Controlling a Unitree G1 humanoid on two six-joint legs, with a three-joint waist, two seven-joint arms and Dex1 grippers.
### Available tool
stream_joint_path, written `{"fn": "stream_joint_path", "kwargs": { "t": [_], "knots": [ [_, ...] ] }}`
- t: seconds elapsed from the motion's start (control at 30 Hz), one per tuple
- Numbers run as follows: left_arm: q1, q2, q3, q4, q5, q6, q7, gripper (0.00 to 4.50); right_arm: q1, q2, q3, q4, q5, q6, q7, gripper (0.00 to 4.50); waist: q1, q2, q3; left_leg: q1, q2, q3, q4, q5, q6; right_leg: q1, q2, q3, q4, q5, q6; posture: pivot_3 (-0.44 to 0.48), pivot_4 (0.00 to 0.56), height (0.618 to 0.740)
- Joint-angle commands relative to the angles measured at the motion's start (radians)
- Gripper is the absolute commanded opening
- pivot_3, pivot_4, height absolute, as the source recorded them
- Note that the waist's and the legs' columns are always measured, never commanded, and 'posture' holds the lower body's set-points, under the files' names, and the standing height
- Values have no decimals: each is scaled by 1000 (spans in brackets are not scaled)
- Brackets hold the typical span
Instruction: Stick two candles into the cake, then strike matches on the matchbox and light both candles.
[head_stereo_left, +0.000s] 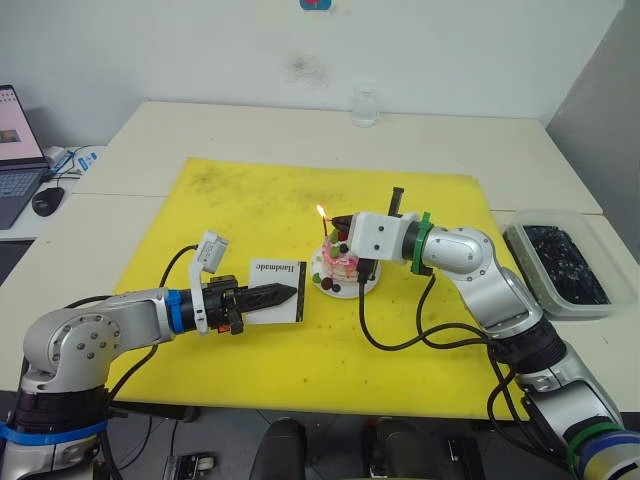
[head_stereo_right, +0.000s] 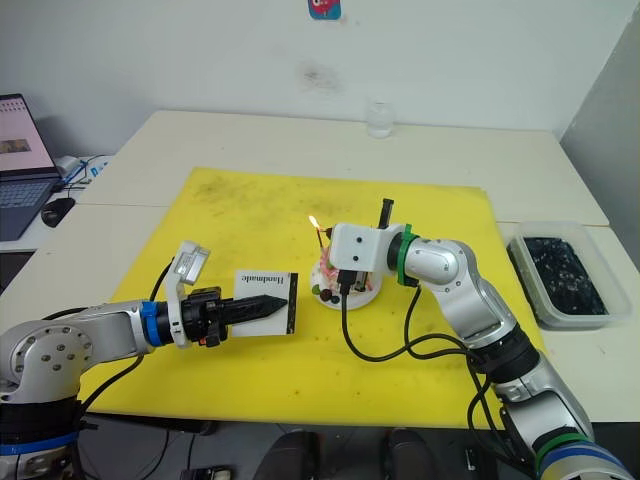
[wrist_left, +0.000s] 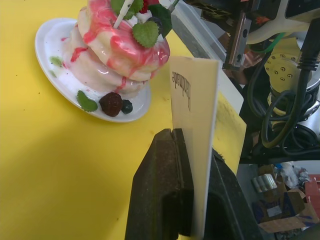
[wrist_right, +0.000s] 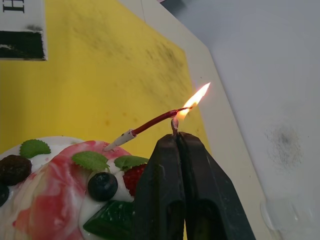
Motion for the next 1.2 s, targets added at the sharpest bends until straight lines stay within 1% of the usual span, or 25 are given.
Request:
{"fn": "stream_joint_path", "kwargs": {
  "t": [0.03, 0.4, 0.73, 0.87, 0.97, 1.0, 1.1, 1.2],
  "knots": [
    [-16, -4, 3, -5, -4, -16, -14, 0, -1, -2, -14, -27, -1, -7, -1, 33, 0, 0, 0, 0, 0, 0, 0, 0, 0, 0, 0, 0, 0, 0, 0, 0, 150, 740],
    [-25, -8, -8, 4, 5, -20, -19, 0, 9, -13, -35, -49, 5, 4, -4, 33, 0, 0, 0, 0, 0, 0, 0, 0, 0, 0, 0, 0, 0, 0, 0, 0, 150, 740],
    [-37, -14, -15, 4, 3, -15, -25, 0, -17, 7, -127, -117, 41, 87, -41, 33, 0, 0, 0, 0, 0, 0, 0, 0, 0, 0, 0, 0, 0, 0, 0, 0, 150, 740],
    [-37, -30, -25, -5, -6, -10, -24, 0, -52, 31, -203, -132, 79, 164, -78, 33, 0, 0, 0, 0, 0, 0, 0, 0, 0, 0, 0, 0, 0, 0, 0, 0, 150, 740],
    [-38, -33, -27, -6, -6, -9, -23, 0, -58, 24, -230, -134, 92, 183, -87, 33, 0, 0, 0, 0, 0, 0, 0, 0, 0, 0, 0, 0, 0, 0, 0, 0, 150, 740],
    [-40, -34, -28, -5, -6, -8, -23, 0, -57, 18, -257, -141, 105, 205, -93, 33, 0, 0, 0, 0, 0, 0, 0, 0, 0, 0, 0, 0, 0, 0, 0, 0, 150, 740],
    [-45, -39, -34, -3, -9, -5, -25, 0, -39, -35, -341, -160, 128, 239, -101, 33, 3, 0, 0, -1, 0, 0, 0, 0, 0, 0, 0, 0, 0, 0, 0, 0, 150, 740],
    [-44, -48, -39, -9, -12, -2, -23, 0, 18, -103, -410, -189, 143, 281, -104, 33, 5, 0, 0, -1, 0, 0, 0, 0, 0, 0, -2, 0, -1, 0, 0, 0, 150, 740]
  ]
}}
